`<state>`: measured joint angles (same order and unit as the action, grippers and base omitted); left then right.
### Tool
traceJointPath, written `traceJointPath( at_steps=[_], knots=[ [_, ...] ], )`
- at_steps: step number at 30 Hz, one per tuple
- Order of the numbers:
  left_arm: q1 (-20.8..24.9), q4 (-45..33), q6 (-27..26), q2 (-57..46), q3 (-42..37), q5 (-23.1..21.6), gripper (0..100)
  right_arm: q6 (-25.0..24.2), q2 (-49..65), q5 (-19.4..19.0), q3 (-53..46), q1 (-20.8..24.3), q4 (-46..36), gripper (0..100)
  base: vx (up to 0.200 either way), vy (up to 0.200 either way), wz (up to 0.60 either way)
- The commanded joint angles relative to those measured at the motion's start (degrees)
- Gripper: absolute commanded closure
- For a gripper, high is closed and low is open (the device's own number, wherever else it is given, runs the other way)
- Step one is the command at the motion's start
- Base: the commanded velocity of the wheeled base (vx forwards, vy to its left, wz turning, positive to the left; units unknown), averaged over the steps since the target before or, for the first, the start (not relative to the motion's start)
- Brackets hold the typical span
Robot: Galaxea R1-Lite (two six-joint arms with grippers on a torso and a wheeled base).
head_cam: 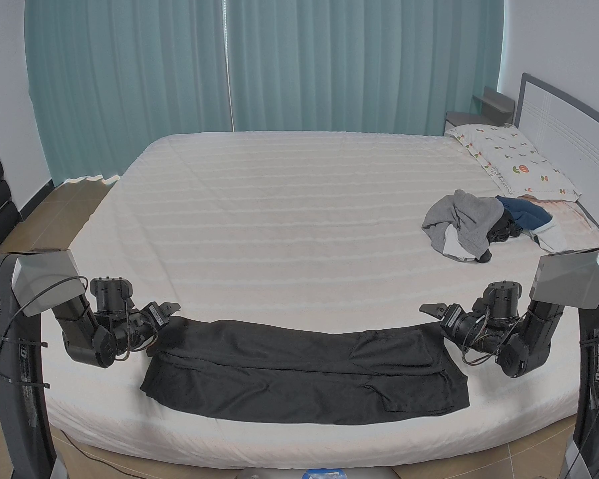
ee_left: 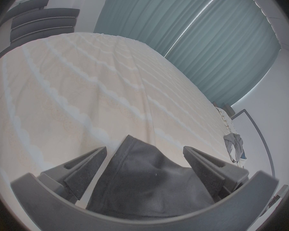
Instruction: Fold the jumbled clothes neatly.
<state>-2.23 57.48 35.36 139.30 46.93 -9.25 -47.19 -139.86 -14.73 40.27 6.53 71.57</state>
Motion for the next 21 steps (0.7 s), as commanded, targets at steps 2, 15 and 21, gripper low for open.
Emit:
traceJointPath(
  at_steps=[2, 15, 21],
  knots=[
    [1.1, 0.1, -0.6, 2.9, 2.5, 0.9, 0, -0.2, -1.0, 0.0, -0.5, 0.1, 0.2, 0, 0.000, 0.000, 0.00],
    [1.6, 2.2, -0.6, 4.8, 4.0, 9.8, 100, -0.1, -3.0, 0.0, -3.0, 0.1, 7.4, 0, 0.000, 0.000, 0.00],
    [1.5, 5.2, 3.3, 4.8, 3.9, 10.7, 100, -0.1, -3.0, 0.0, -3.1, 0.1, 7.4, 0, 0.000, 0.000, 0.00]
  ],
)
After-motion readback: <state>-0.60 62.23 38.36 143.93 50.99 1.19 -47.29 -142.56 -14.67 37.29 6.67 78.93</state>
